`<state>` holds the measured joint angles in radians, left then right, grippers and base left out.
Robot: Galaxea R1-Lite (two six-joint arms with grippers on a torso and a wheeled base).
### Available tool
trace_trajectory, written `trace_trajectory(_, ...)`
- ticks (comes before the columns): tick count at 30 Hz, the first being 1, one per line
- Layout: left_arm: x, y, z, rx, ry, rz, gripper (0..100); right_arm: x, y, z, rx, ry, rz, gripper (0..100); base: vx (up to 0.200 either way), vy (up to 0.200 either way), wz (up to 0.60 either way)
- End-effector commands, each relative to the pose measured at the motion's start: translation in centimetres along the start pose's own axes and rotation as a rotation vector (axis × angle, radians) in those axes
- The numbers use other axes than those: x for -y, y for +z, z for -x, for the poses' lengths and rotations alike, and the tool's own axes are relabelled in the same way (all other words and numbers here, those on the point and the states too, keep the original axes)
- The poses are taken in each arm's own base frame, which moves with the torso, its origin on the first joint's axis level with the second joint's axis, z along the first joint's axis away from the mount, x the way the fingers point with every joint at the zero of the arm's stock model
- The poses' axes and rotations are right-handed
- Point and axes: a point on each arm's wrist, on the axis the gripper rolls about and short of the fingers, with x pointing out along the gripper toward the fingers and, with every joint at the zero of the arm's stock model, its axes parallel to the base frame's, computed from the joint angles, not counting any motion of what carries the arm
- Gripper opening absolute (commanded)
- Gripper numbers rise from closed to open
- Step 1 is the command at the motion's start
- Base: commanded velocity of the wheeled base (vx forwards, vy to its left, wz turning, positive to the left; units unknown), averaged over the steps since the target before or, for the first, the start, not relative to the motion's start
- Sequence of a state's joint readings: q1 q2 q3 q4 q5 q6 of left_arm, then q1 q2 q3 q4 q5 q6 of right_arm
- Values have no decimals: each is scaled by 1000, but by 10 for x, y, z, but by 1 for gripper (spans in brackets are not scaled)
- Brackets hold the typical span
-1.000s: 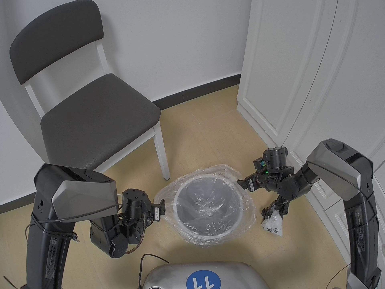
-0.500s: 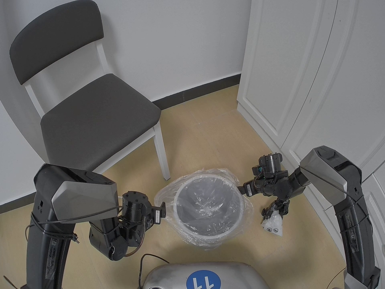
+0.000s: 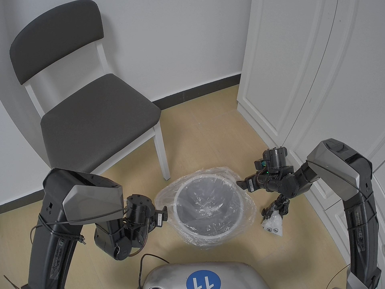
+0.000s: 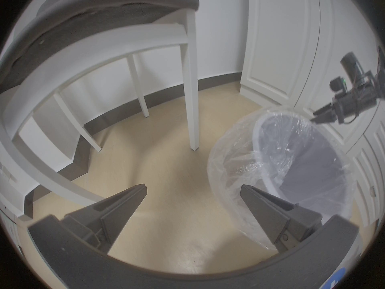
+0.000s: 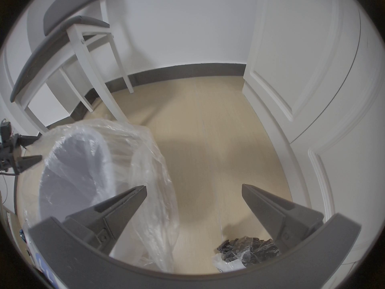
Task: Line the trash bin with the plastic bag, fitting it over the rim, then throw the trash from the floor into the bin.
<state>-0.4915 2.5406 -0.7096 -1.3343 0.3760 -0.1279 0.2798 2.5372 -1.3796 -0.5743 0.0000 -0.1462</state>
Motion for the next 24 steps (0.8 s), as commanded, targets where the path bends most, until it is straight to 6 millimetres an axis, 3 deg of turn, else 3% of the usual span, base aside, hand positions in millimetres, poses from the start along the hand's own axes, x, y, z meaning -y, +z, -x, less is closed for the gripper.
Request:
trace_trajectory(1,-6,-1,-29,-50,8,-46,100,-7,13,21,62,9,24,100,0,0,0)
trace_trajectory(13,-16,44,-89,-88,71,-37,100,-5,24,36,103,2,37,100,0,0,0)
trace_trajectory(17,-18,49,-98,-93,77,-43,100,-5,23,36,100,1,38,100,0,0,0)
trace_trajectory(24,-24,47,-95,-151,35,-129,100,-2,20,35,92,-3,39,100,0,0,0)
